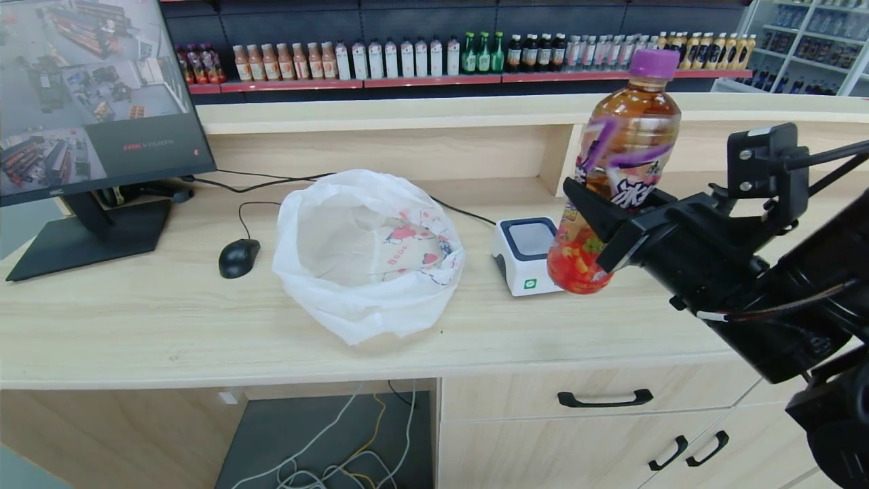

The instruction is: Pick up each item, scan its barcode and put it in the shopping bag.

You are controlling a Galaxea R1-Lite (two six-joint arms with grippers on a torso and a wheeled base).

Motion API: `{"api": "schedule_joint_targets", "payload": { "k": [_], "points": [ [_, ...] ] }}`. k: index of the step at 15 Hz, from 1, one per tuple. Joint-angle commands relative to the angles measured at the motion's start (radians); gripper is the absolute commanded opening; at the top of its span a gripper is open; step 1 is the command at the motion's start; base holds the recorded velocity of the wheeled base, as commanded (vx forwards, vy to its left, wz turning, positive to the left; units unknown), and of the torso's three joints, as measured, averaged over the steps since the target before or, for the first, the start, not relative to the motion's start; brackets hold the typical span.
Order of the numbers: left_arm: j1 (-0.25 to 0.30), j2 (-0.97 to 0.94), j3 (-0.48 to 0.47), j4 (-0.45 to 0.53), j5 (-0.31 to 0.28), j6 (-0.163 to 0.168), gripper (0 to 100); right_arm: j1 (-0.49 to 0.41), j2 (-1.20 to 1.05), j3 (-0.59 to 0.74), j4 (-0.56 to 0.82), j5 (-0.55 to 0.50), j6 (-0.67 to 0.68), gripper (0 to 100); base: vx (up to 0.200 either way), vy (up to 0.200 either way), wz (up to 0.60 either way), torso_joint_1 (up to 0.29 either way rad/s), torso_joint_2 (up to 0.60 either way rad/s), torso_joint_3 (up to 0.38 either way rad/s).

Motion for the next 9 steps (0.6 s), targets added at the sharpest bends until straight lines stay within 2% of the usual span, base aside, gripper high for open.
{"api": "schedule_joint_targets", "payload": {
  "k": [1, 3, 9],
  "points": [
    [0.000, 0.000, 0.000, 0.000, 0.001, 0.000, 100, -0.028, -0.006, 0.003, -0.003, 0.000, 0.000, 0, 0.000, 0.000, 0.00, 0.000, 0.00, 0.000],
    [0.000, 0.000, 0.000, 0.000, 0.001, 0.000, 100, -0.039, -0.001, -0.005, -0.006, -0.002, 0.000, 0, 0.000, 0.000, 0.00, 0.000, 0.00, 0.000],
    [0.000, 0.000, 0.000, 0.000, 0.001, -0.003, 100, -0.057, 0.010, -0.015, -0.025, 0.000, 0.000, 0, 0.000, 0.200, 0.00, 0.009, 0.01, 0.000]
  ]
}}
